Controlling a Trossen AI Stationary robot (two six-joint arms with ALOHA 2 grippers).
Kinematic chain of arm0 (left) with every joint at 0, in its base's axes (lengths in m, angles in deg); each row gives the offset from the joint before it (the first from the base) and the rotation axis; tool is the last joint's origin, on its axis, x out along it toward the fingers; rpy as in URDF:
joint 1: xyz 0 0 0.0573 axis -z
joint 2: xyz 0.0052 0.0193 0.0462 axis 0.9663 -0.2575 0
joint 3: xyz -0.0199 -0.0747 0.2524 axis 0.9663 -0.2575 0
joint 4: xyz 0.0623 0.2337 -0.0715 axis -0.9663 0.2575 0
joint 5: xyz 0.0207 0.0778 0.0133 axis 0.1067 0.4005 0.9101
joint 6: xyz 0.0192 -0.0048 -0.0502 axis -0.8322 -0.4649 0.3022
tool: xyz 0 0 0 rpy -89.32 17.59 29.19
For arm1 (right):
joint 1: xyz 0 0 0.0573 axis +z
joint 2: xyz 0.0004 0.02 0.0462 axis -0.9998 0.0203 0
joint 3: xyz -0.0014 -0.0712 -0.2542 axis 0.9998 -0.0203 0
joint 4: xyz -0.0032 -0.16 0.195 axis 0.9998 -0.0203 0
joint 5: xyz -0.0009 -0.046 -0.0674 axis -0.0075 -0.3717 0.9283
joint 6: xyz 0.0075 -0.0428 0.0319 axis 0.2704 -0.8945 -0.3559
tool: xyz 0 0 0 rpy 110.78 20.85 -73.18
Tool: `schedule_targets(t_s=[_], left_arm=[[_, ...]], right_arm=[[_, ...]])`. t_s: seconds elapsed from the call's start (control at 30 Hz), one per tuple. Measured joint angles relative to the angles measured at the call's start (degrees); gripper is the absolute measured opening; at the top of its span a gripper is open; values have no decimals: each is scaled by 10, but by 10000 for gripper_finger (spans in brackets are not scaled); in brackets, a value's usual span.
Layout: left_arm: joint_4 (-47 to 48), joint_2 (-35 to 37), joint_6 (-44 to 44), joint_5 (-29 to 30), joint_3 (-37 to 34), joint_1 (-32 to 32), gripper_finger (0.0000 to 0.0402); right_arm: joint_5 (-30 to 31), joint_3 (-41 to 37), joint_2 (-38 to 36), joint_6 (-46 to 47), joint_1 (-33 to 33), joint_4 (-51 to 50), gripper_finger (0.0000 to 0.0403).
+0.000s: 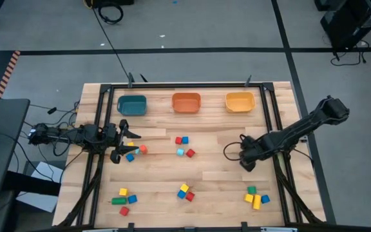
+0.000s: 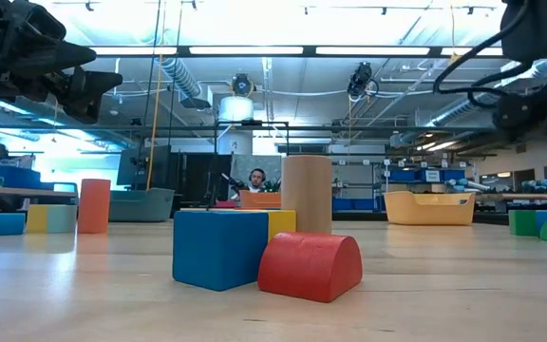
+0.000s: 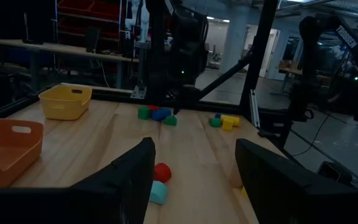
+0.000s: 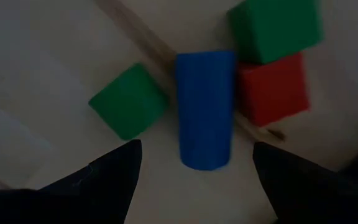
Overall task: Sort blocks by size
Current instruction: Put the blue cylindrical block into the orange bin
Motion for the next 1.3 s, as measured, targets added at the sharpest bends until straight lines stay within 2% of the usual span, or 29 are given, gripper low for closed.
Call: schedule_targets(t_s=[0.13,0.37,0.63,0.87,1.07,1.3], left_arm=[[0,0,0,0,0,0,231],[0,0,0,0,0,0,231],[0,0,0,0,0,0,231],[0,0,0,0,0,0,231],[0,0,0,0,0,0,231],[0,0,0,0,0,0,231]], right_arm=[[1,-28,1,6,-4,43,322],[34,-46,1,9,-7,56,302],[43,-46,1,11,-7,71,229],[15,-46,0,11,-7,76,149],[11,-24,1,25,-7,57,148],[36,77,1,5,-7,-63,154]])
